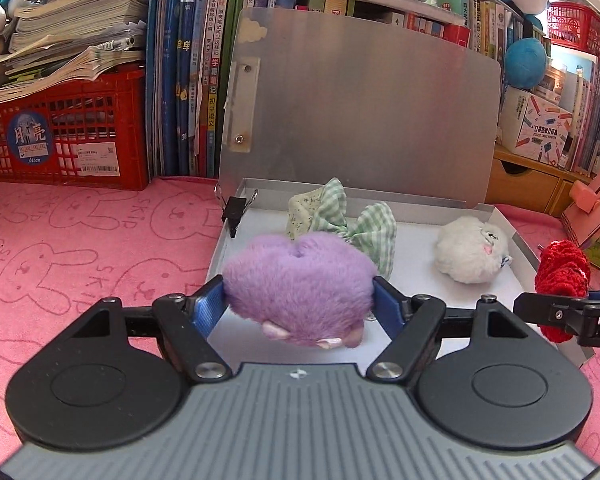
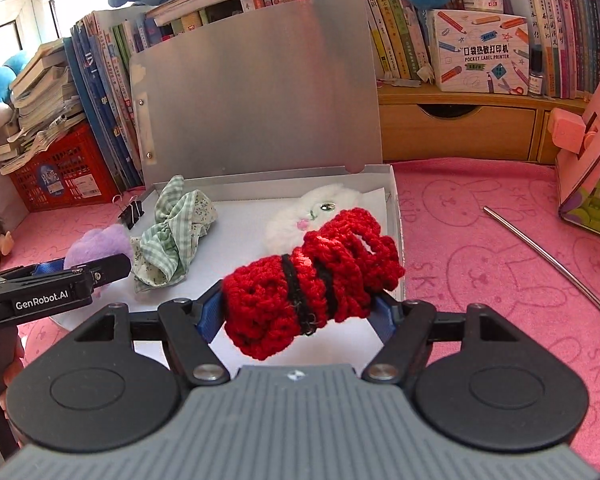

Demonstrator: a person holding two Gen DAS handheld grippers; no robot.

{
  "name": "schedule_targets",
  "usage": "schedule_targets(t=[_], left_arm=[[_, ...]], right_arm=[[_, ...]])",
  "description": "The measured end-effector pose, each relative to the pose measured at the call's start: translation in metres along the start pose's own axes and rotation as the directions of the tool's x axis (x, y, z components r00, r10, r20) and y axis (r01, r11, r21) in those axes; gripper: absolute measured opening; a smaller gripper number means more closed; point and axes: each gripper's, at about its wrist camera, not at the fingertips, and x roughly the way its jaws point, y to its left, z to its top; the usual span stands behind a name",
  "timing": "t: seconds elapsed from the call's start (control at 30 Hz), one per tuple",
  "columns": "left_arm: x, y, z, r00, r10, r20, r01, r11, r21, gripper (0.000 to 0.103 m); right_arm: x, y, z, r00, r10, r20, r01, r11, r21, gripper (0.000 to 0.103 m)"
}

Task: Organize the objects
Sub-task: 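Carry the purple plush and red crocheted toy into the white box, then open both grippers to drop the purple plush and red toy in the box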

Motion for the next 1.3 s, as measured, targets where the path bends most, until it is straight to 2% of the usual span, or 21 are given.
schedule_targets(t=[0.53,1.1,1.23,1.3], left_arm=[[0.037,-0.001,0.016,0.998,0.031,-0.047,-0.03,0.999,0.012,0.08],[0.062,0.0,0.027,0.998,0.034,-0.059,-0.033,0.999,0.016,0.081],[0.06,-0.003,0.024,0.998,0.035,-0.058,-0.033,0.999,0.028,0.082],[0.058,-0.004,0.024,0.998,0.027,-0.054,-0.026,0.999,0.031,0.085]], right_arm=[[0.032,0.0,-0.002,0.998,-0.004,-0.057,0.003,1.0,-0.014,0.073],[0.05,0.006,0.005,0.999,0.012,-0.039,-0.013,0.999,-0.031,0.074],[0.049,0.005,0.004,0.999,0.02,-0.026,-0.021,1.0,-0.02,0.077],[0.047,0.004,0.004,1.0,0.019,-0.018,-0.02,1.0,-0.014,0.083]])
